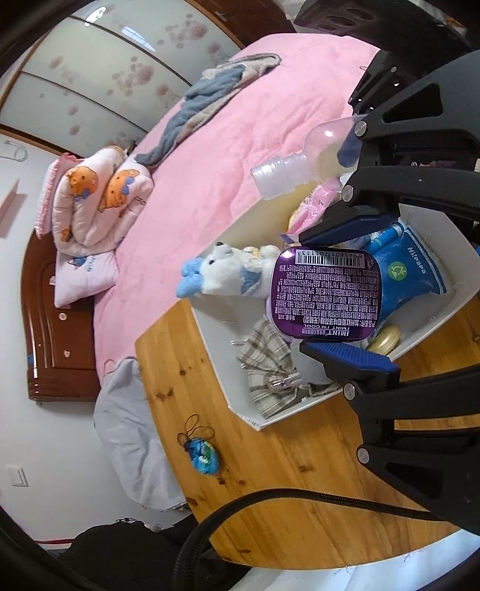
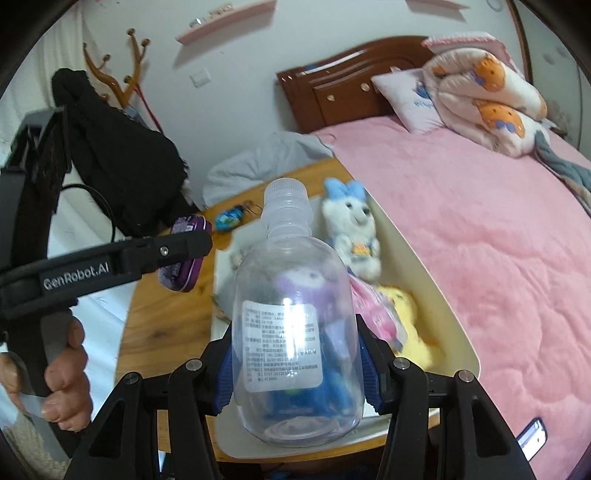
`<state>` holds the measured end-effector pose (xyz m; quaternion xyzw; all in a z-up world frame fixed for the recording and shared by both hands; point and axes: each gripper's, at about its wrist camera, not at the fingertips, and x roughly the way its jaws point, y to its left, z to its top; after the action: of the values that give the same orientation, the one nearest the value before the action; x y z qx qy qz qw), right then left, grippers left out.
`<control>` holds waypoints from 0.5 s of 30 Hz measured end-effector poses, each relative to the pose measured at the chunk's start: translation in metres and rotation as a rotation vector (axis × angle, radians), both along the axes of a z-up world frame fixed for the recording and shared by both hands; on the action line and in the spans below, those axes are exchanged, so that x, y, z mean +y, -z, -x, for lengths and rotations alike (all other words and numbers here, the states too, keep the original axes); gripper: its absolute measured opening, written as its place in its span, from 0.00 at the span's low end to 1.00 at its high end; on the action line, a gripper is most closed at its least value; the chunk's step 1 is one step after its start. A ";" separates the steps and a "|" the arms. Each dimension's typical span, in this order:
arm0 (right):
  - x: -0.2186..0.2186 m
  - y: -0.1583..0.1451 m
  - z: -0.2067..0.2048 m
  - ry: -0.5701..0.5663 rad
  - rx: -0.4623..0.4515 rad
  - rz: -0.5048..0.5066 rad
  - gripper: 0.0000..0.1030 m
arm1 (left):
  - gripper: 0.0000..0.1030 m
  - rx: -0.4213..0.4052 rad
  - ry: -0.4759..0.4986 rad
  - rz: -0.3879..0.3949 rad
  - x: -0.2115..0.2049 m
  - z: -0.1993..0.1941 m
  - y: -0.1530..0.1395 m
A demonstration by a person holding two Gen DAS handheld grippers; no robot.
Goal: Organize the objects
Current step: 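Carry the purple tin with the left tool while the right tool carries the bottle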
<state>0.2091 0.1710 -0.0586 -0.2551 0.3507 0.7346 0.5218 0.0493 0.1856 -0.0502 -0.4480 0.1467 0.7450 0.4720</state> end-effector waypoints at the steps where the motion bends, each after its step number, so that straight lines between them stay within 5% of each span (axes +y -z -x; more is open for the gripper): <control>1: -0.001 0.004 -0.001 0.002 -0.003 0.003 0.54 | 0.53 0.003 0.002 0.006 0.002 -0.002 0.002; 15: -0.004 0.023 0.001 -0.011 -0.057 -0.026 0.54 | 0.53 0.096 0.027 0.078 0.024 -0.019 0.018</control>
<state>0.2083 0.1669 -0.0812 -0.2710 0.3248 0.7346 0.5306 0.0682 0.2092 -0.0682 -0.4277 0.2040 0.7529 0.4567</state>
